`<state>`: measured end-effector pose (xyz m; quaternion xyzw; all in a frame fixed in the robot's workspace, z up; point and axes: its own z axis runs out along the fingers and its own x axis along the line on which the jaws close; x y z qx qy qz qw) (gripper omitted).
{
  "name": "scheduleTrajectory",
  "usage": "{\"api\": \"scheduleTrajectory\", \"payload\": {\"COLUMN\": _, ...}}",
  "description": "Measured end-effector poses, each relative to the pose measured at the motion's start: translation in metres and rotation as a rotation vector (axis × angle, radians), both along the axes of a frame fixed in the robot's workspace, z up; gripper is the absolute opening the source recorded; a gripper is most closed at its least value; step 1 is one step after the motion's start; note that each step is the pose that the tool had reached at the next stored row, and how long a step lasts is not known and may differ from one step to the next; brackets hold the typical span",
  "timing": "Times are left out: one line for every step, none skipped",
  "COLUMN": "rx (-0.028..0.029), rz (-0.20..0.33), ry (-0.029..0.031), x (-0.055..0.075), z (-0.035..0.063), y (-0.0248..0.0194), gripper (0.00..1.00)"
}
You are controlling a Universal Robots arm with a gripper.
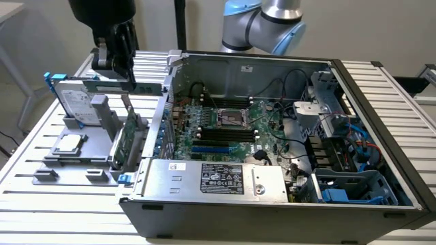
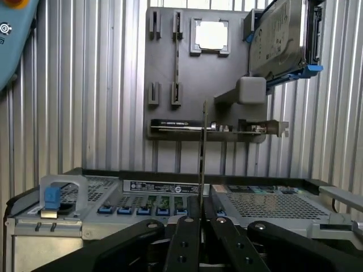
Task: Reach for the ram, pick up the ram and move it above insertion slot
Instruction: 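Pick up the ram and move it above insertion slot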
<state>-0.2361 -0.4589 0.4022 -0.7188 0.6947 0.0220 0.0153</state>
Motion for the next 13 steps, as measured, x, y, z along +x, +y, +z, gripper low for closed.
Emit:
{"api": "scheduleTrajectory", "payload": {"rx": 0.0006, "rz": 0.000, "ry": 0.0001, "x": 0.004, "z": 0.0013, "y": 0.0003, "gripper": 0.13}}
{"api": "scheduleTrajectory", "payload": {"rx": 0.0011, "rz": 0.000, "ry": 0.0001, "x": 0.007, "z": 0.0025, "y": 0.0005, "gripper": 0.13}}
{"api": "scheduleTrajectory", "payload": {"rx": 0.0017, "rz": 0.000, "ry": 0.0002, "x": 0.010, "z": 0.0038, "y": 0.0008, "gripper": 0.13}}
{"api": "scheduleTrajectory", "payload": {"rx": 0.0021, "rz": 0.000, "ry": 0.0003, "x": 0.014, "z": 0.0050, "y": 0.0010, "gripper": 0.13}}
{"api": "scheduleTrajectory", "payload": {"rx": 0.0025, "rz": 0.000, "ry": 0.0004, "x": 0.018, "z": 0.0062, "y": 0.0013, "gripper": 0.13}}
{"api": "scheduleTrajectory", "payload": {"rx": 0.0029, "rz": 0.000, "ry": 0.0005, "x": 0.021, "z": 0.0073, "y": 0.0016, "gripper": 0.13}}
{"api": "scheduleTrajectory", "payload": {"rx": 0.0033, "rz": 0.000, "ry": 0.0005, "x": 0.025, "z": 0.0083, "y": 0.0018, "gripper": 0.13}}
{"api": "scheduleTrajectory", "payload": {"rx": 0.0034, "rz": 0.000, "ry": 0.0007, "x": 0.029, "z": 0.0092, "y": 0.0021, "gripper": 0.13}}
{"api": "scheduleTrajectory", "payload": {"rx": 0.0036, "rz": 0.000, "ry": 0.0008, "x": 0.033, "z": 0.0097, "y": 0.0023, "gripper": 0.13}}
{"api": "scheduleTrajectory", "payload": {"rx": 0.0036, "rz": 0.000, "ry": 0.0009, "x": 0.038, "z": 0.0100, "y": 0.0026, "gripper": 0.13}}
{"api": "scheduleTrajectory", "payload": {"rx": 0.0037, "rz": 0.000, "ry": 0.0009, "x": 0.042, "z": 0.0100, "y": 0.0029, "gripper": 0.13}}
{"api": "scheduleTrajectory", "payload": {"rx": 0.0036, "rz": 0.000, "ry": 0.0009, "x": 0.047, "z": 0.0100, "y": 0.0033, "gripper": 0.13}}
{"api": "scheduleTrajectory", "payload": {"rx": 0.0037, "rz": 0.000, "ry": 0.0008, "x": 0.051, "z": 0.0100, "y": 0.0037, "gripper": 0.13}}
